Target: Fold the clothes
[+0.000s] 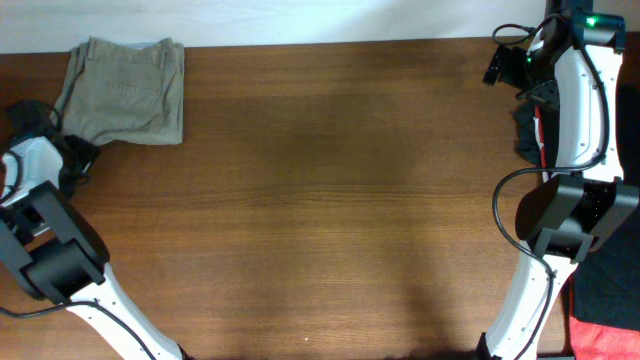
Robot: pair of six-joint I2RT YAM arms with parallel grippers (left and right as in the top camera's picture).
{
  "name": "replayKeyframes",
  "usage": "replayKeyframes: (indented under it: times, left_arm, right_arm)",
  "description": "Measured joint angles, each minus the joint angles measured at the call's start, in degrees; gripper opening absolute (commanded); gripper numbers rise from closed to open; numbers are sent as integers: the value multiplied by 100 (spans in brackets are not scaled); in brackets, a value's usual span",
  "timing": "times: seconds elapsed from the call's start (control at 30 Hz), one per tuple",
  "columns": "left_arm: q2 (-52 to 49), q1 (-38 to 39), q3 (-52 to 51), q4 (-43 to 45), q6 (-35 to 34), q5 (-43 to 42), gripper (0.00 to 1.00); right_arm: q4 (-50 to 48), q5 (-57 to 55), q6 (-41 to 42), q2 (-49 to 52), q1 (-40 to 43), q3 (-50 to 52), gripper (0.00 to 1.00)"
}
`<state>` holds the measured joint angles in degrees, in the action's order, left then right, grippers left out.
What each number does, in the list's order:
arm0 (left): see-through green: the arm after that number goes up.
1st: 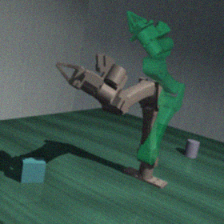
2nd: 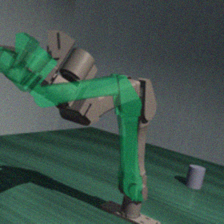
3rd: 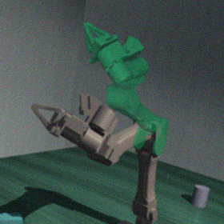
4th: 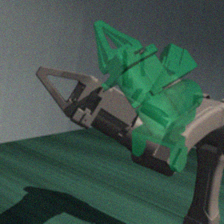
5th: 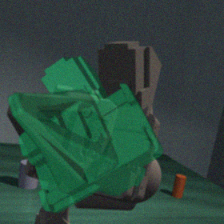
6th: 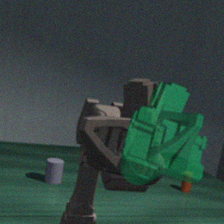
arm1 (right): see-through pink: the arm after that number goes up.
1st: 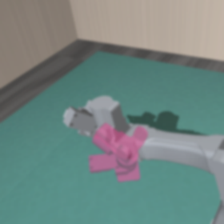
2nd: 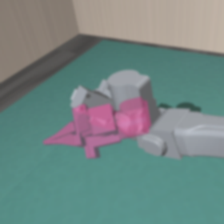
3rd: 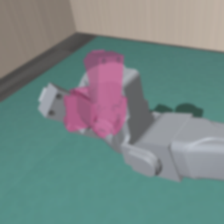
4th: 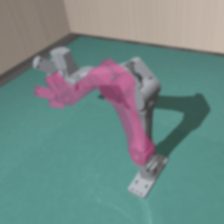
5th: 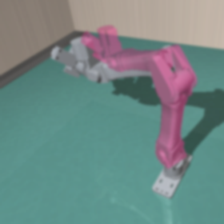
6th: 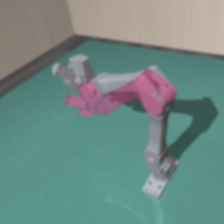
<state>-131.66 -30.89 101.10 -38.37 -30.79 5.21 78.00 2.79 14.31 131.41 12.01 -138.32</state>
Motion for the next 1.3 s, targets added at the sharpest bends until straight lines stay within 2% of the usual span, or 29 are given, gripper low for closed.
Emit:
replayKeyframes:
  times: [0.03,0.07,0.1,0.37,0.63,0.77,0.87,1.03,1.3]
  left_arm:
    - [13,-33,-2,2,-7,17,38]
    - [37,-68,-4,11,4,42,10]
    - [74,-87,-7,15,24,68,1]
    - [520,-55,-7,186,59,13,1]
    - [1093,291,-7,903,61,-72,1]
    - [800,605,-7,1438,63,-87,1]
    - [284,804,-7,1792,361,-92,1]
    - [-262,935,-7,1775,780,-87,1]
    - [-295,914,-7,1582,1189,90,1]
  right_arm:
    - [0,0,0,0,0,0,99]
    - [0,0,2,0,0,0,99]
    - [0,0,4,0,0,0,99]
    - [0,0,4,0,0,0,99]
    - [0,0,2,0,0,0,99]
    - [0,0,0,0,0,0,99]
    - [0,0,0,0,0,0,99]
    - [-2,0,4,0,0,0,99]
    - [-2,0,2,0,0,0,99]
